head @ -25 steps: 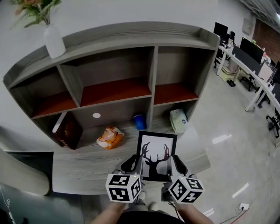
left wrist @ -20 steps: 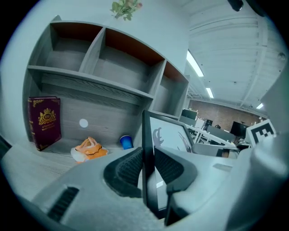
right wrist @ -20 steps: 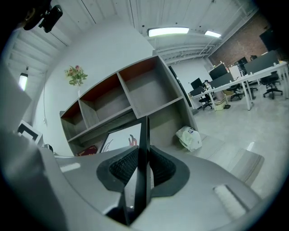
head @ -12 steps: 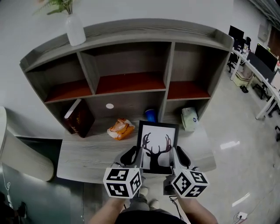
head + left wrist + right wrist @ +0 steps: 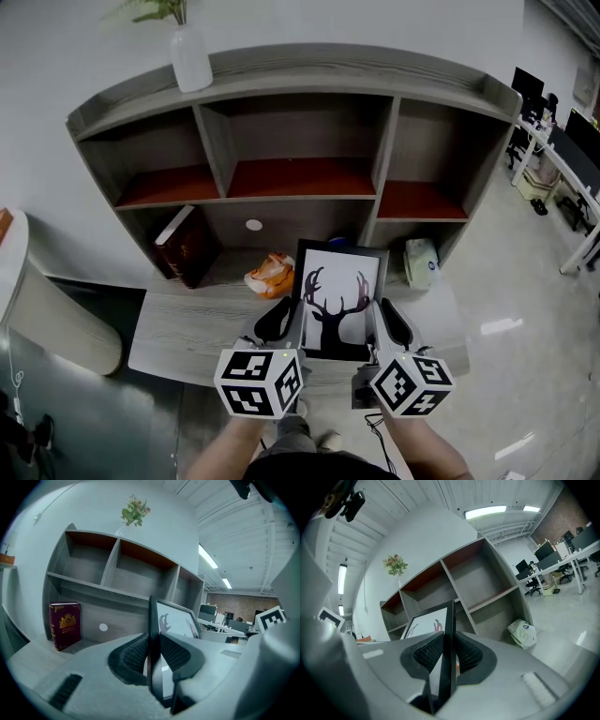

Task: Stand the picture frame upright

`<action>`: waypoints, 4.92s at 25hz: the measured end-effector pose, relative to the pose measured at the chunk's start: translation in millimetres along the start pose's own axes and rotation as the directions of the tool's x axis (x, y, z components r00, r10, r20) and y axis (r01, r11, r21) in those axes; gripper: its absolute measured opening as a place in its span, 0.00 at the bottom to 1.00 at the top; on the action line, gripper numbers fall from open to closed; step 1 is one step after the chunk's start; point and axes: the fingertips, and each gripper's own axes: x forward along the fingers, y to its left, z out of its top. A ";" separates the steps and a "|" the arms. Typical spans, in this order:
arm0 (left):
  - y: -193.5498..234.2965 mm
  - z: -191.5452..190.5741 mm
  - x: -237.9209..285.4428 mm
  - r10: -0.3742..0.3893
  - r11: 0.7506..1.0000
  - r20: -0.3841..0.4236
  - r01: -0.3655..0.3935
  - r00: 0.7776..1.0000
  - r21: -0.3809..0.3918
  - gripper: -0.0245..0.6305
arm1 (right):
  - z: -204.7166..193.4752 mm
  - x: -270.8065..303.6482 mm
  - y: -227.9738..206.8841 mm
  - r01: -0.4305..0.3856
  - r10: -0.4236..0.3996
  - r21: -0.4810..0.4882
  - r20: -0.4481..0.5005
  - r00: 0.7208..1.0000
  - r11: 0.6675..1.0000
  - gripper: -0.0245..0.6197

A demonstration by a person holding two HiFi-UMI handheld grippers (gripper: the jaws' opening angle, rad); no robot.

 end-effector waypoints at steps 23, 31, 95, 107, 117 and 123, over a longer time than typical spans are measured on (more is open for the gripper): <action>39.9 75.7 0.9 0.036 0.999 0.143 -0.037 0.989 0.008 0.15 | 49.4 52.7 56.0 -0.106 0.110 -0.048 0.082 0.991 0.993 0.15; 42.6 105.6 6.1 0.017 0.999 0.197 -0.023 0.980 0.026 0.15 | 76.1 66.2 68.5 -0.119 0.128 -0.071 0.130 0.983 0.990 0.15; 86.8 230.0 105.4 0.020 0.983 0.401 -0.091 0.916 0.159 0.15 | 179.1 206.2 86.1 -0.121 0.181 -0.228 0.266 0.947 0.966 0.14; 91.8 238.2 121.8 0.063 0.978 0.418 -0.139 0.906 0.155 0.15 | 185.0 223.2 80.9 -0.094 0.161 -0.243 0.276 0.948 0.966 0.14; 99.5 241.7 135.9 0.082 0.972 0.403 -0.163 0.911 0.171 0.14 | 188.0 235.7 81.3 -0.074 0.159 -0.301 0.269 0.950 0.951 0.14; 103.8 243.6 140.5 0.094 0.970 0.397 -0.173 0.913 0.169 0.14 | 190.0 241.2 83.2 -0.072 0.163 -0.325 0.261 0.952 0.943 0.14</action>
